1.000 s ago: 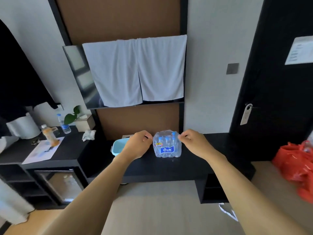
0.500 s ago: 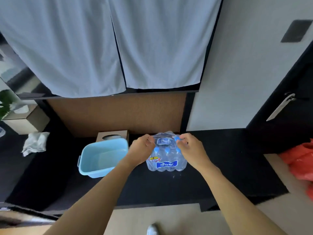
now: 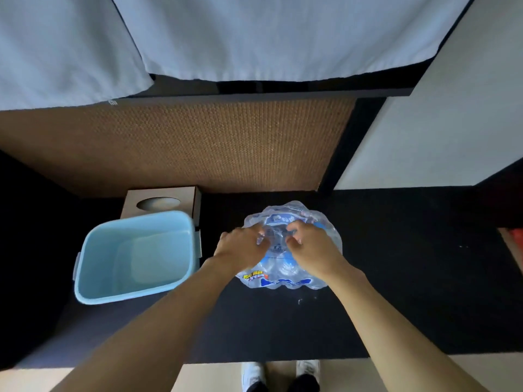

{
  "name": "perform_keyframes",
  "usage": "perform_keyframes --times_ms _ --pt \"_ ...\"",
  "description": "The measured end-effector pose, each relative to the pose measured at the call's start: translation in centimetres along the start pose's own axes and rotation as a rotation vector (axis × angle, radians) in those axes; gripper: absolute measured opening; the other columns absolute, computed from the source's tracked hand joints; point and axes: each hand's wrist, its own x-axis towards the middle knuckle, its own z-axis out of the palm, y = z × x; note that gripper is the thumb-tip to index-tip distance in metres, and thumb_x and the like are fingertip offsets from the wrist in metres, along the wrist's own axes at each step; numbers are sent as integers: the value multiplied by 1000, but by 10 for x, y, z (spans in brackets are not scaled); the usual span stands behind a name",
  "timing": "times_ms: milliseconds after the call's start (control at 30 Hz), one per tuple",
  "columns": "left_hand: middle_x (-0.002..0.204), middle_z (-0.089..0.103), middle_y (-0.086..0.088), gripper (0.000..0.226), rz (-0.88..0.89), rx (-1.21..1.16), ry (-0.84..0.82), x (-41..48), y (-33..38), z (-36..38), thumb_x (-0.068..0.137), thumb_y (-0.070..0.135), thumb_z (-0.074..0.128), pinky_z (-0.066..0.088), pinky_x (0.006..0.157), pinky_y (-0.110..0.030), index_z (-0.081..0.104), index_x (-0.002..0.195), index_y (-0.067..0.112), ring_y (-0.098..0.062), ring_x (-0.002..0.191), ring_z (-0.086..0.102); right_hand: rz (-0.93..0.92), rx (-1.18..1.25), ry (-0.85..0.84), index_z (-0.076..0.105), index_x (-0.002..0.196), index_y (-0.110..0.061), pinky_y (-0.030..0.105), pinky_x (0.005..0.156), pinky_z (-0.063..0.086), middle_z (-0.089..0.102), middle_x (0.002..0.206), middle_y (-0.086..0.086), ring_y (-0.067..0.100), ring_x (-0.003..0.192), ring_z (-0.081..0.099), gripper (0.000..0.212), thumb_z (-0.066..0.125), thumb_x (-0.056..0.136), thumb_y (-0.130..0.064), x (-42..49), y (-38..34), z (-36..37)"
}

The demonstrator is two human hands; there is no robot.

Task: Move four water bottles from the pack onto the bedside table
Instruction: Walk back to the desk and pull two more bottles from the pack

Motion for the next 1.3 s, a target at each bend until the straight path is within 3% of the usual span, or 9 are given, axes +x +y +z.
perform_keyframes --times_ms 133,333,533,667,767,867,1033,1133,1300 --pt "111 75 -4 39 52 256 88 8 -2 3 100 44 38 36 99 -42 64 124 28 -26 109 64 -24 -279 -155 65 125 -21 40 95 42 71 124 3 26 114 65 37 40 103 -37 7 7 13" --pt "98 79 4 28 93 87 78 10 -3 2 102 30 41 31 101 -36 67 111 29 -19 99 69 -106 -443 -107 66 115 -21 43 98 35 71 110 3 29 108 61 39 32 103 -37 18 5 9" --pt "87 77 13 30 86 140 112 -5 -14 10 92 58 54 31 104 -33 65 113 39 -10 104 63 -41 -567 -169 64 116 -21 47 101 30 73 98 3 25 100 64 43 31 103 -45 9 16 7" --pt "92 77 11 37 40 83 126 -13 -22 22 85 60 62 37 102 -34 65 113 36 -15 109 58 -13 -556 -202 63 114 -22 49 104 26 72 101 2 24 105 63 49 33 98 -58 7 14 17" --pt "100 76 11 53 34 75 127 -19 -30 35 80 60 67 39 103 -37 59 127 37 -18 113 59 -7 -523 -202 57 123 -23 50 105 25 72 108 1 25 111 62 56 42 91 -66 3 13 29" --pt "102 77 9 63 15 78 158 -20 -33 47 82 61 65 39 102 -37 49 140 41 -20 116 58 -5 -509 -148 53 134 -26 47 102 24 71 108 -2 23 110 61 56 50 90 -60 -1 13 39" --pt "116 74 4 77 -71 40 105 -13 -25 64 83 65 62 36 104 -39 33 152 47 -25 124 53 3 -489 -42 59 125 -28 42 95 24 71 98 -2 22 105 60 45 55 90 -57 -1 11 45" --pt "108 74 5 71 -93 -40 143 -11 -26 70 81 66 63 39 102 -39 39 146 51 -25 119 54 29 -391 8 65 121 -27 43 95 23 72 95 -2 21 104 62 48 45 94 -61 4 15 46" --pt "87 70 9 70 -108 -166 252 -17 -34 78 66 74 71 53 87 -36 52 132 58 -15 108 58 28 -320 49 70 103 -22 42 101 29 70 81 -4 19 79 58 28 56 93 -44 5 17 44"
